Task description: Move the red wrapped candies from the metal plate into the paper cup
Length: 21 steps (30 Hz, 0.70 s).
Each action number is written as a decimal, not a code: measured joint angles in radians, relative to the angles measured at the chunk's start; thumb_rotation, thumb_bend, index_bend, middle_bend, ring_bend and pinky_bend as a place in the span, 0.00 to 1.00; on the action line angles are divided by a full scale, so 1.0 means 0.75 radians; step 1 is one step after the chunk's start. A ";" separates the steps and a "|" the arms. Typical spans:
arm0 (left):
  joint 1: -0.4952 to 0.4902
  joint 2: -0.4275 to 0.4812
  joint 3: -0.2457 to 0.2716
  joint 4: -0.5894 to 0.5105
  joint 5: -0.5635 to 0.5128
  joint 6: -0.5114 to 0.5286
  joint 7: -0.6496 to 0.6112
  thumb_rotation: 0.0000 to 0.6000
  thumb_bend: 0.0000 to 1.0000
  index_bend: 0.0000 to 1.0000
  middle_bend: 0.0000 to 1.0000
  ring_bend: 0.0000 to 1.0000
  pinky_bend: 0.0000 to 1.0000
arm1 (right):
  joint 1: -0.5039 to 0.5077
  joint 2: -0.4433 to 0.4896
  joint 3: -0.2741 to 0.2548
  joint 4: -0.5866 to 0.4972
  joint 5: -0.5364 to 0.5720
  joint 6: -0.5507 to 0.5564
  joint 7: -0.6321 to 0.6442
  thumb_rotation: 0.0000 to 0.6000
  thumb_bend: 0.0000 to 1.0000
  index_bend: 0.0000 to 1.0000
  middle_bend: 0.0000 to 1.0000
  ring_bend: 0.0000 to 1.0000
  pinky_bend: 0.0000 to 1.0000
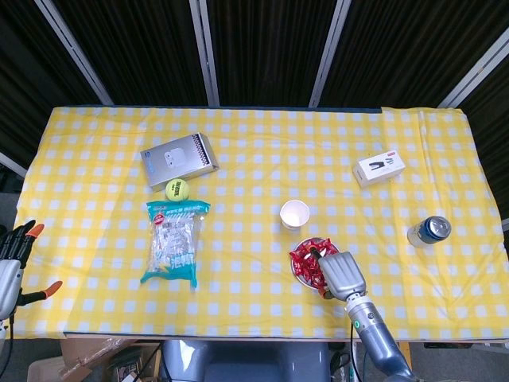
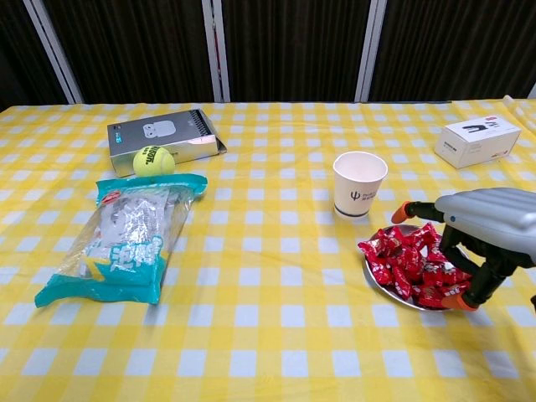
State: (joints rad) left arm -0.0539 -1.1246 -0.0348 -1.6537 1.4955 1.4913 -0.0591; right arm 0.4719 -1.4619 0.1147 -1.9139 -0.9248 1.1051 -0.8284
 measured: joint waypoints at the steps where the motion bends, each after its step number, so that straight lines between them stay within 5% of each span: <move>1: 0.000 0.000 0.000 0.000 0.001 0.000 0.001 1.00 0.04 0.00 0.00 0.00 0.00 | 0.005 -0.008 -0.001 0.009 0.010 0.001 0.003 1.00 0.25 0.18 0.81 0.92 1.00; 21: -0.001 -0.013 0.001 -0.003 -0.006 0.002 0.040 1.00 0.04 0.00 0.00 0.00 0.00 | 0.074 -0.082 0.026 0.129 0.099 -0.044 0.211 1.00 0.26 0.27 0.81 0.92 1.00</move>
State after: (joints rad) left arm -0.0547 -1.1341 -0.0339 -1.6562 1.4911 1.4929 -0.0294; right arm 0.5274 -1.5237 0.1339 -1.8173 -0.8506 1.0722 -0.6703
